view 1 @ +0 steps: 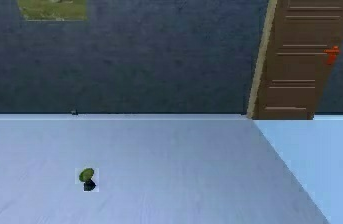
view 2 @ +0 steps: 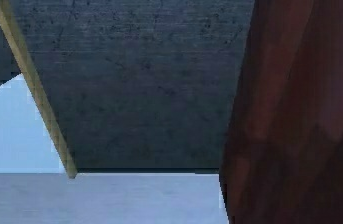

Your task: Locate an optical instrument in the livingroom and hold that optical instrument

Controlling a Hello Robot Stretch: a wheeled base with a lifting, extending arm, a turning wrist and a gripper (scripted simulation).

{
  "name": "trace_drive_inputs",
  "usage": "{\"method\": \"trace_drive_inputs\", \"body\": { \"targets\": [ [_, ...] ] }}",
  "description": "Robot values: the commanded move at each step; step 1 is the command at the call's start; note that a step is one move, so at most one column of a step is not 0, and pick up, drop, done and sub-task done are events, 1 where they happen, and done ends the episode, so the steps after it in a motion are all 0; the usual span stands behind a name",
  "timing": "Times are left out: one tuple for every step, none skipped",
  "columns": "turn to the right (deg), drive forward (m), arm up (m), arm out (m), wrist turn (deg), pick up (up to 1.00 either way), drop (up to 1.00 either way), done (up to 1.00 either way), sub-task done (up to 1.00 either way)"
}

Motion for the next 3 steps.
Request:
{"method": "trace_drive_inputs", "body": {
  "targets": [
    [27.0,0.00,0.00,0.00,0.0,0.00,0.00,0.00,0.00],
    [0.0,1.00,0.00,0.00,0.0,0.00,0.00,0.00,0.00],
    [12.0,0.00,0.00,0.00,0.0,0.00,0.00,0.00,0.00]
  ]
}}
